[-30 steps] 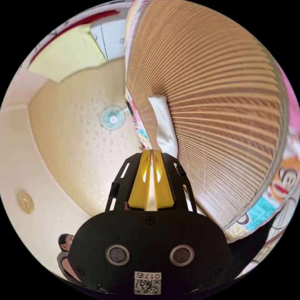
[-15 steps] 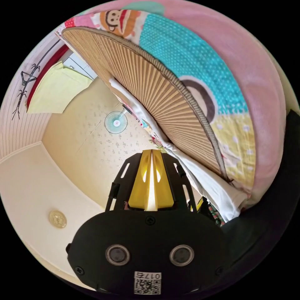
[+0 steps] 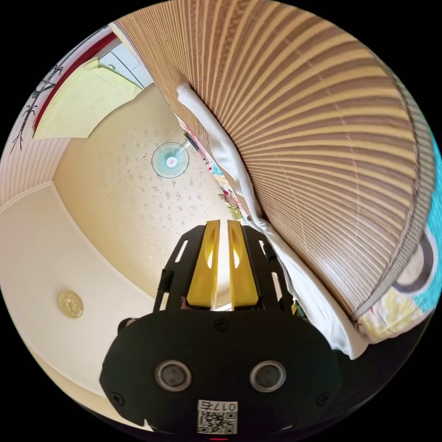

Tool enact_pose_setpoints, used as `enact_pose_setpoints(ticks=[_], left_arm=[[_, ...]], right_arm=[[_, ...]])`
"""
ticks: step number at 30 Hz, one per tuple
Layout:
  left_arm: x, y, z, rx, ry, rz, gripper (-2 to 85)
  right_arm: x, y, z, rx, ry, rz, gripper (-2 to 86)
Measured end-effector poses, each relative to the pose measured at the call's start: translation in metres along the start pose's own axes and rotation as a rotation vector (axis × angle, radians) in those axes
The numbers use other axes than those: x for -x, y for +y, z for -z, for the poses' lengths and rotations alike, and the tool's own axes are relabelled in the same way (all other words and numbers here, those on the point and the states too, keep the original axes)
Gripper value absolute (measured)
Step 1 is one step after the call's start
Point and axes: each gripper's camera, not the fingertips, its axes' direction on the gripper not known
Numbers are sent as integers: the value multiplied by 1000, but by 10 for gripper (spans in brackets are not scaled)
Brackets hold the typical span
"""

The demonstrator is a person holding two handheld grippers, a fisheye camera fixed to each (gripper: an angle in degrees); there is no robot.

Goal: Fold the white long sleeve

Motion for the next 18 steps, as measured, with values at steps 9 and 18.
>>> enact_pose_setpoints(ticks=[9,18], left_arm=[[-112,35,-22,183,-266,-511,149],[-164,42,-91,207,-483,-430,40]], right_arm=[[-21,-14,-52,135,50,-20,59],[-55,-1,-62,100,-6,-35,59]])
